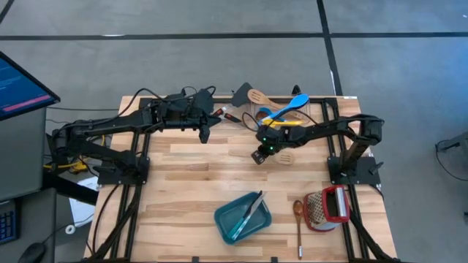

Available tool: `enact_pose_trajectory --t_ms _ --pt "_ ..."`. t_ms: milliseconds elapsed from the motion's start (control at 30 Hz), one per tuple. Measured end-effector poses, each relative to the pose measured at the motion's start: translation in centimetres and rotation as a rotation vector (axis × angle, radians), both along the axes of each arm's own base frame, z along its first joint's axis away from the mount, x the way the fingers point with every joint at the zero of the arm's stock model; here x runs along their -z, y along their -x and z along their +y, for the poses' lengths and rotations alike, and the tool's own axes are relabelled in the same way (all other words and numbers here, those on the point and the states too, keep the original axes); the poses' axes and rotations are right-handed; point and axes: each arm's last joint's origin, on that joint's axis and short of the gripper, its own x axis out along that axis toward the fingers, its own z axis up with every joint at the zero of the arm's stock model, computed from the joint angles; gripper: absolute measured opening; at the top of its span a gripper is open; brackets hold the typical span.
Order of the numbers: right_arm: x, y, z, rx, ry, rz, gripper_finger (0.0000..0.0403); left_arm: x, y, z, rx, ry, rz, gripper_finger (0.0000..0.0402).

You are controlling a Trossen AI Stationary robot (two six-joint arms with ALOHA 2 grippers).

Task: Pick & Place Kitchen Items
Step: Put the wooden slotted spatula into the top right transparent bin

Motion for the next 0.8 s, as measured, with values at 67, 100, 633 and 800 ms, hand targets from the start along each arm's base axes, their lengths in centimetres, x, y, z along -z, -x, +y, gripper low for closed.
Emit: enact_pose_trajectory --t_ms 67,100,633,800 --pt "0.0 0.0 0.1 0.009 0.006 0.001 0.0 0.0 0.0 0.0 0.0 0.0 0.0 0.0007" --pt "-0.2 0.0 0.0 0.02 0.011 -0.001 0.0 0.0 0.0 0.0 0.0 0.0 0.0 0.0007" --pt "-5.3 4.4 1.6 0.121 -0.081 0.114 0.0 0.0 0.0 0.0 0.003 0.002 0.0 0.0007" --pt "-5.6 5.7 2.6 0.123 -0.083 0.219 0.0 0.0 0.0 0.0 0.002 0.001 0.0 0.0007"
